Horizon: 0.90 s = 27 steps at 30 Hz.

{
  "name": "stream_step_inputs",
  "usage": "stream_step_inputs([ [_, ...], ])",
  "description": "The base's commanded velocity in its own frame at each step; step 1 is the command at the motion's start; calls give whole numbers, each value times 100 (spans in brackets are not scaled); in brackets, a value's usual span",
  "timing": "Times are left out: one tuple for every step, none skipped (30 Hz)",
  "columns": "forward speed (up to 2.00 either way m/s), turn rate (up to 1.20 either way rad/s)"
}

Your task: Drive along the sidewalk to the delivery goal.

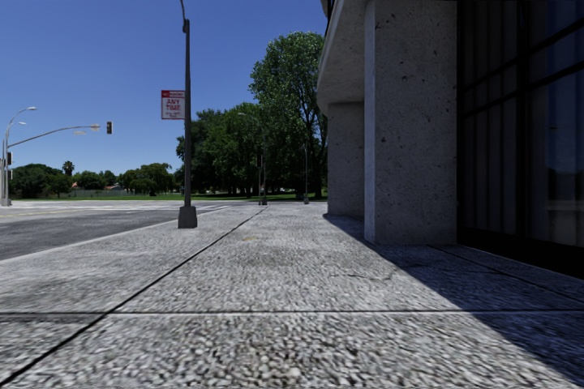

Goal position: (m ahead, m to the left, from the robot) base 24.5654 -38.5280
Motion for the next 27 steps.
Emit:
stream_step_inputs([
  [194, 0],
  [194, 0],
  [194, 0],
  [194, 0],
  [194, 0],
  [194, 0],
  [194, 0],
  [194, 0],
  [194, 0],
  [194, 0],
  [194, 0],
  [194, 0],
  [194, 0],
  [194, 0],
  [194, 0],
  [194, 0],
  [194, 0],
  [194, 0],
  [194, 0],
  [194, 0],
  [194, 0],
  [194, 0],
  [194, 0],
  [194, 0],
  [194, 0],
  [194, 0],
  [194, 0],
])
